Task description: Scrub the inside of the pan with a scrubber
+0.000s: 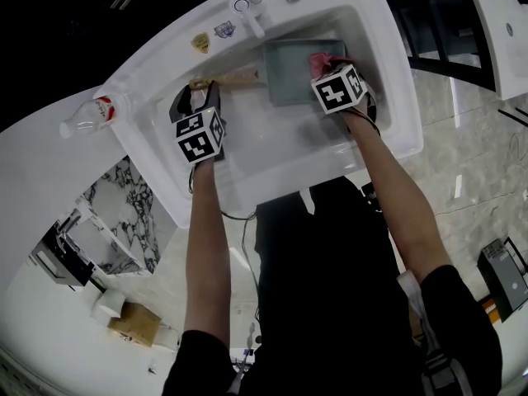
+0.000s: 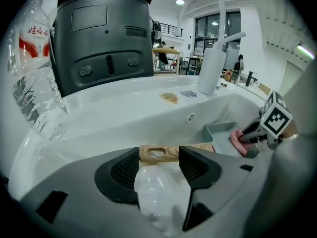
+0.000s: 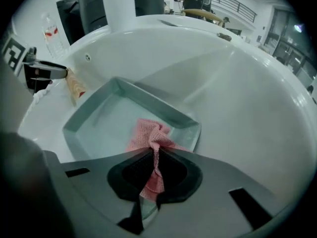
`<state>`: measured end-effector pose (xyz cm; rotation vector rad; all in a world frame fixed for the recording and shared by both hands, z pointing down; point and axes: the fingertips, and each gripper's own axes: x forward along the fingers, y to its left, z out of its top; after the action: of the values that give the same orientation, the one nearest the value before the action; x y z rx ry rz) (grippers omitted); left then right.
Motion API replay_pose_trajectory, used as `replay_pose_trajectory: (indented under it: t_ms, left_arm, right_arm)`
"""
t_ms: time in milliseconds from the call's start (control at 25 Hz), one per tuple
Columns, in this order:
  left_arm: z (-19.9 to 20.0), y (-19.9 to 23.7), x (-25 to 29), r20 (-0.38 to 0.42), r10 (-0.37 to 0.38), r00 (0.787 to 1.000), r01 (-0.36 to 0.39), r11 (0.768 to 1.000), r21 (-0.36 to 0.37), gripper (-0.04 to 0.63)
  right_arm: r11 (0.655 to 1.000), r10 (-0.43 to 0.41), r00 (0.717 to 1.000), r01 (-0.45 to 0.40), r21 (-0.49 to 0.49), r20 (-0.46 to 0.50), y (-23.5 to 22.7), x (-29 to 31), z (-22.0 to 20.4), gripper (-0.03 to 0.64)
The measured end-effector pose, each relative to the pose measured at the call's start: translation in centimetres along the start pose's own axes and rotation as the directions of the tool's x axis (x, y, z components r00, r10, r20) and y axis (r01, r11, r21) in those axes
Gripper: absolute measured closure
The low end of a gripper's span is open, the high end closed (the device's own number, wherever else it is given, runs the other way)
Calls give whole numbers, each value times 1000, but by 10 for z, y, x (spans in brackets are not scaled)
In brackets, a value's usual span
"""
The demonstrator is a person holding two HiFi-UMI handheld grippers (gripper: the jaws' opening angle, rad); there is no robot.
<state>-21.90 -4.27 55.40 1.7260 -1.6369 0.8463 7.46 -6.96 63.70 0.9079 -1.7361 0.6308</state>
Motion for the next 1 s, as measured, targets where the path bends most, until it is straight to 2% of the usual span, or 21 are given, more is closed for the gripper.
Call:
replay_pose_trajectory:
  t_ms: [200, 320, 440, 560, 680, 800, 1000]
  left_arm:
    - [0, 0, 0, -2, -7, 1000, 7, 1000, 9, 334]
    - [0, -1, 0, -7, -8, 1000, 8, 1000, 11, 334]
    - [0, 0, 0, -3, -6, 1000, 6, 1000, 8, 334]
    - [0, 0, 0, -4, -11, 1000, 11, 1000, 8, 334]
    - [-1, 0, 1, -6, -13, 1000, 13, 1000, 14, 334]
    - [0, 0, 0, -1, -7, 1000, 7, 1000, 14, 334]
    - [-1, -1, 1, -13, -8, 1000, 8, 1000, 14, 334]
  right_arm:
    - [990, -95, 995, 91, -104, -36, -4, 11, 6, 575]
    - [981, -149, 988, 143, -134, -31, -10, 14, 13, 575]
    - [976, -185, 983, 182, -117, -20, -16, 17, 21, 575]
    - [980, -191, 982, 191, -50, -2, -22, 20, 30, 575]
    - [986, -164, 985, 163, 21, 45, -21, 22, 40, 575]
    - [994, -92, 991, 87, 59, 97, -5, 22, 51, 575]
    - [999, 43, 984, -47, 23, 174, 38, 24, 76, 575]
